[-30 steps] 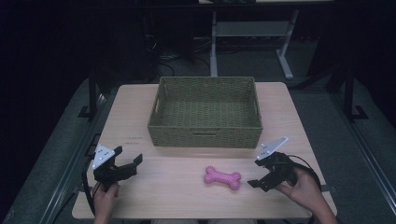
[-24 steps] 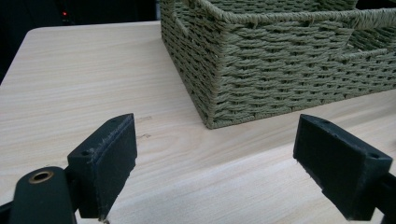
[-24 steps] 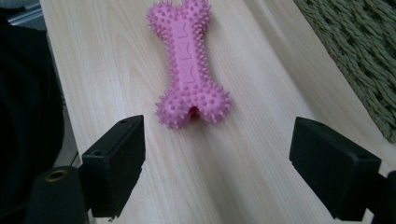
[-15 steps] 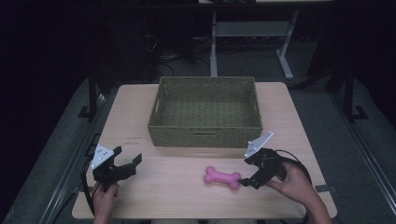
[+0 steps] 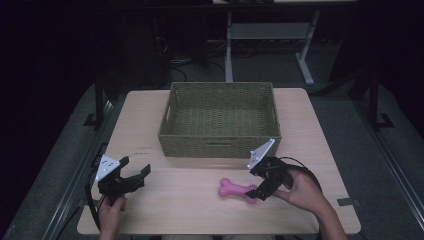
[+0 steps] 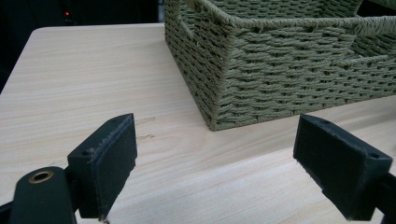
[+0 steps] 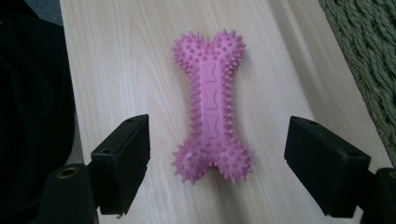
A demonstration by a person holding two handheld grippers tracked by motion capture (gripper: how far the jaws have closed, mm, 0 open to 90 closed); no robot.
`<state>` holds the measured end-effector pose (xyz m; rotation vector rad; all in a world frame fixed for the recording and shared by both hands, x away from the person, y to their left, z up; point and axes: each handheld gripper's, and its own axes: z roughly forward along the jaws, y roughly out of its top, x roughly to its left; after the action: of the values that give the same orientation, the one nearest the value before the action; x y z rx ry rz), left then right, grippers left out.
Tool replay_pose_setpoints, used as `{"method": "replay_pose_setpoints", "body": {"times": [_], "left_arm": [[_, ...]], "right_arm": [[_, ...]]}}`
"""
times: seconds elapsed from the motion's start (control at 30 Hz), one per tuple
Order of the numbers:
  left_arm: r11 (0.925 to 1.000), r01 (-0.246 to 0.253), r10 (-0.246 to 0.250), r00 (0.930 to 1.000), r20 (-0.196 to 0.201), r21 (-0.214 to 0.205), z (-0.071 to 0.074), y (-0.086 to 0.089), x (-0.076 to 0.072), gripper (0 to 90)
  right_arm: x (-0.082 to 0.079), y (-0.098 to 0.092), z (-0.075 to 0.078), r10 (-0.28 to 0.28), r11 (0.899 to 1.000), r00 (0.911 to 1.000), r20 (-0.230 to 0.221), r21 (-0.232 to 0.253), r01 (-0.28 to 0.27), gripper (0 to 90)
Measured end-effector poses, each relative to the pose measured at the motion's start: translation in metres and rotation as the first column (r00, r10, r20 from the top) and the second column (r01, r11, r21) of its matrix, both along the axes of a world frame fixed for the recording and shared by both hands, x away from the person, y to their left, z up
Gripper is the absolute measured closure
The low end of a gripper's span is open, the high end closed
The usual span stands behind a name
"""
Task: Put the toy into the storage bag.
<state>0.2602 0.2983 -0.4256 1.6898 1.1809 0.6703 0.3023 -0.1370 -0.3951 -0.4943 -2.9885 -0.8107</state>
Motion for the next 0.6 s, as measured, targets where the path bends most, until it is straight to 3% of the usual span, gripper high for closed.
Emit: {"method": "replay_pose_setpoints", "body": {"times": [0.6], "left_arm": [[1.0, -0.005, 0.005, 1.0, 0.002, -0.003, 0.0, 0.002, 0.0, 13.0]], "right_arm": [[0.008, 0.027, -0.008, 0.054, 0.998, 0.9985, -0.004, -0.044, -0.054, 29.7]]}}
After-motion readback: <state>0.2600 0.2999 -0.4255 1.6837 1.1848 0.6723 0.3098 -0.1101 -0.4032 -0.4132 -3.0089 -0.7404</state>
